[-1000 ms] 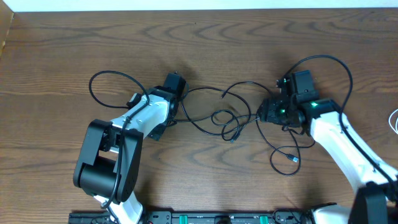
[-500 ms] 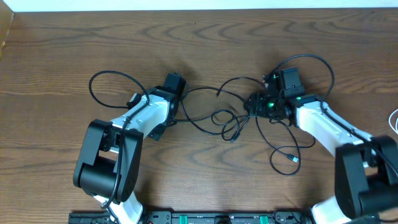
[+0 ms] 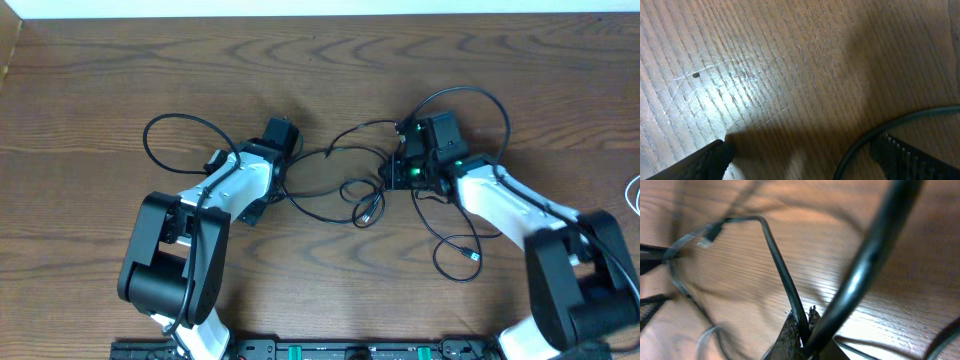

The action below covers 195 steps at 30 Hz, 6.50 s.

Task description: Untangle cables

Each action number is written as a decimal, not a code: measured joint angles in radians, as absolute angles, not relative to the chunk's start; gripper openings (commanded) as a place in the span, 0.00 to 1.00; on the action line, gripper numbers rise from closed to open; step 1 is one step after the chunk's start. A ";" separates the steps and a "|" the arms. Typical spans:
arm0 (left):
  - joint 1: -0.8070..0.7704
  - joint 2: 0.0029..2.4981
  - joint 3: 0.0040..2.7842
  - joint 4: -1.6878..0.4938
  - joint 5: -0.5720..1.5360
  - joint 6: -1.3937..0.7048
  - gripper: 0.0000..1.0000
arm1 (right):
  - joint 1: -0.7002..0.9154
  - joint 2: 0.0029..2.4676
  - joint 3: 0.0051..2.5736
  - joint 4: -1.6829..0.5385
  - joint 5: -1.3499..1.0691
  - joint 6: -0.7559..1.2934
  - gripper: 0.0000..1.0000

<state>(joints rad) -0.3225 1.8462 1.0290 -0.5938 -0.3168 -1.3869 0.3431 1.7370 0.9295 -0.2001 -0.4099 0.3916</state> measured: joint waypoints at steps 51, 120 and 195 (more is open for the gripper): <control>-0.323 1.846 1.029 -0.593 -0.317 -1.387 0.96 | 0.327 1.339 0.934 -0.051 -0.346 0.345 0.01; -0.323 1.846 1.029 -0.593 -0.317 -1.387 0.96 | 0.324 1.552 0.892 -0.473 -0.058 0.704 0.73; -0.365 1.846 1.023 -0.252 0.658 -0.386 0.95 | 0.212 0.892 0.639 0.010 -0.381 0.320 0.01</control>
<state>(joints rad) -0.3653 1.8458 1.0233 -0.2523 0.6582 -0.3859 0.2123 0.8925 0.6392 0.0101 -0.3809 0.3199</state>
